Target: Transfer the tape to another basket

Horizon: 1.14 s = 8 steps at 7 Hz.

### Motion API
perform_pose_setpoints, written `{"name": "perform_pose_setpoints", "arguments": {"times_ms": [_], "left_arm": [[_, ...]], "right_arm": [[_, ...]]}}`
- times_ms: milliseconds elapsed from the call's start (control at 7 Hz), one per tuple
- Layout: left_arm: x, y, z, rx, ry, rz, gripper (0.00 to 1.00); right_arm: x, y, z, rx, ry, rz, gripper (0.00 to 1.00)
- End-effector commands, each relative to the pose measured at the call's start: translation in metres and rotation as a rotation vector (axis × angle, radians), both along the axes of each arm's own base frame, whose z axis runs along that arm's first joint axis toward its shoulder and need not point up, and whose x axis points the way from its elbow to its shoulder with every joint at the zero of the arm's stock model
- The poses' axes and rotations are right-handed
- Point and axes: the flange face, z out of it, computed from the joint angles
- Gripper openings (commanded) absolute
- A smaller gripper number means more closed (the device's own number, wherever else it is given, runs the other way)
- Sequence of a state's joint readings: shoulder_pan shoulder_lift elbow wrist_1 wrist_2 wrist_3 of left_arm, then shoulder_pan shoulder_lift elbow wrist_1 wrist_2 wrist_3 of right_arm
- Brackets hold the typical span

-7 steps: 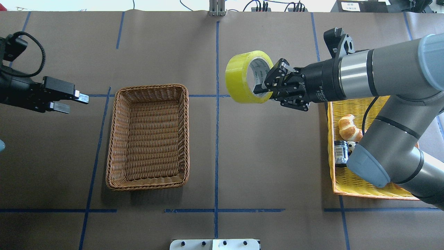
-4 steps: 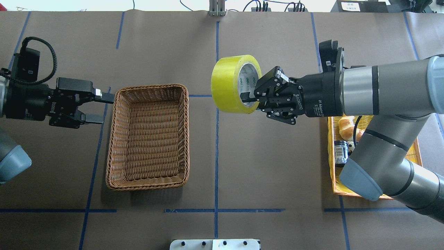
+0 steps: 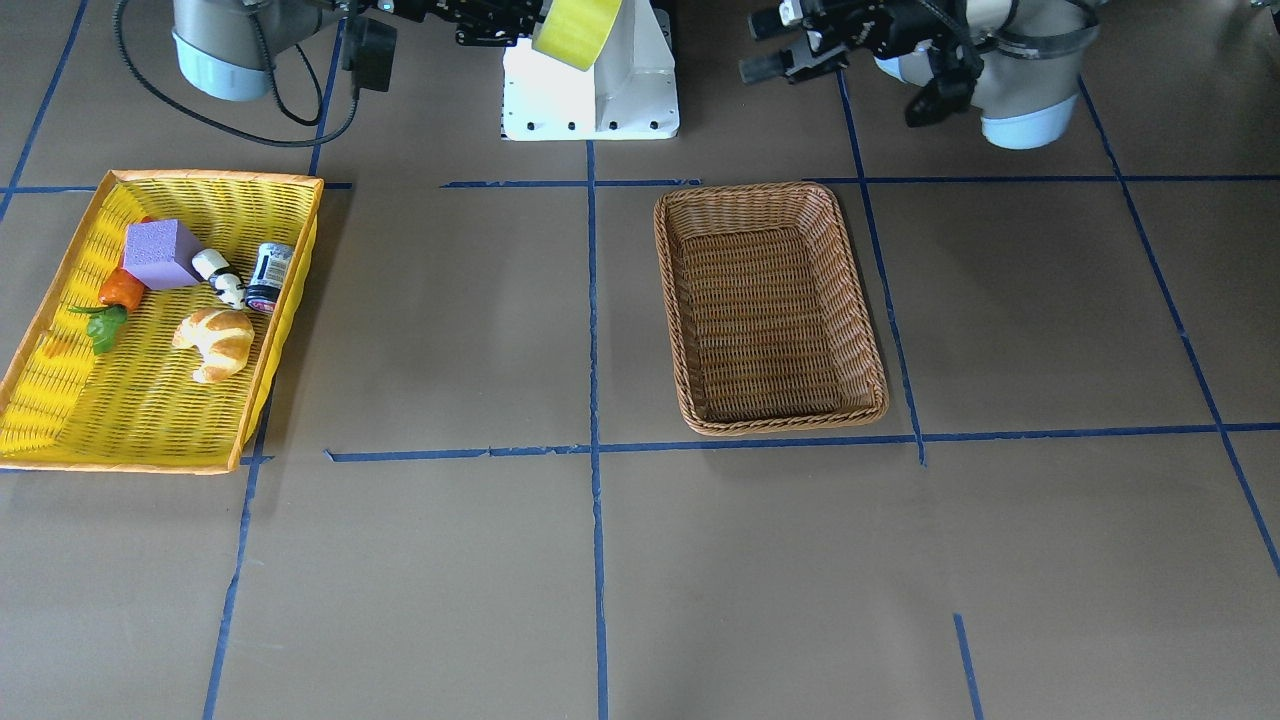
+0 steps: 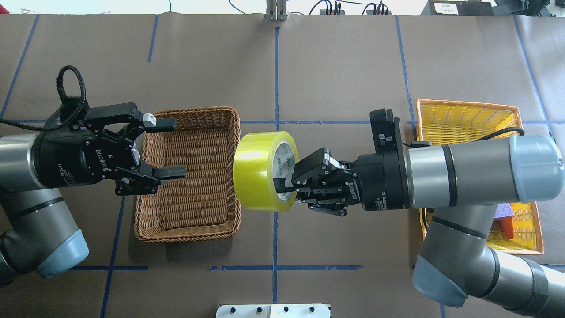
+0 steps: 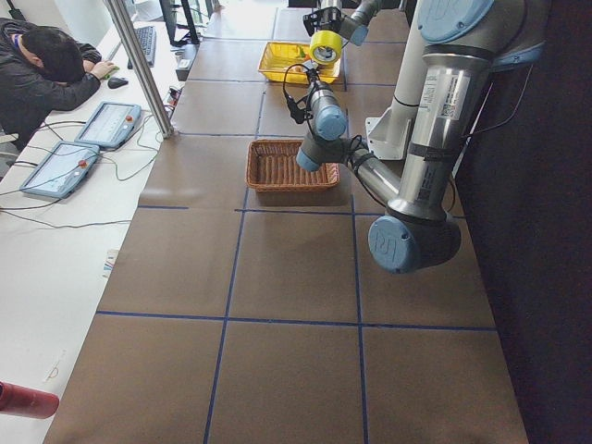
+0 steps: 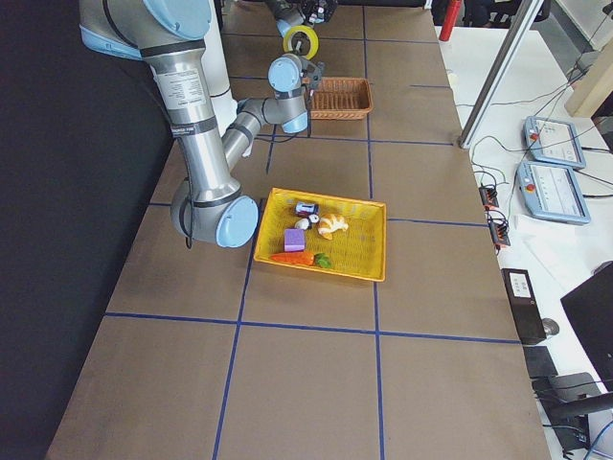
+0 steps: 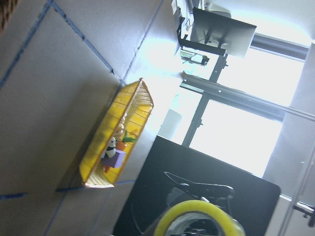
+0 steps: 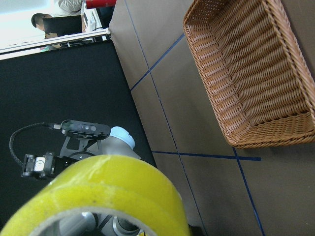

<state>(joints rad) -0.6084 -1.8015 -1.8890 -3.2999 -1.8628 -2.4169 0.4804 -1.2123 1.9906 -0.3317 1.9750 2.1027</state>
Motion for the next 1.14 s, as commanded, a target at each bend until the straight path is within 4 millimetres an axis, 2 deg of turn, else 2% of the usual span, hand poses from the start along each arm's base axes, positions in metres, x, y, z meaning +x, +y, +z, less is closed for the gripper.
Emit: {"name": "perform_pose_setpoints", "arguments": {"times_ms": [0,286,571,1000], "left_arm": [[0.015,0.011,-0.025,-0.045,0.122,0.059,0.97],[0.03,0.022,-0.035,-0.066,0.156,0.086,0.97],[0.039,0.032,-0.041,-0.063,0.167,0.116,0.97],[0.045,0.037,-0.049,-0.057,0.178,0.132,0.97]], "right_arm": [[-0.02,0.025,-0.003,-0.013,-0.048,-0.013,0.0],[-0.035,0.038,-0.006,-0.037,-0.062,-0.003,0.0],[-0.04,0.04,-0.005,-0.041,-0.059,-0.003,0.0],[-0.056,0.045,-0.005,-0.057,-0.055,0.002,0.0]]}}
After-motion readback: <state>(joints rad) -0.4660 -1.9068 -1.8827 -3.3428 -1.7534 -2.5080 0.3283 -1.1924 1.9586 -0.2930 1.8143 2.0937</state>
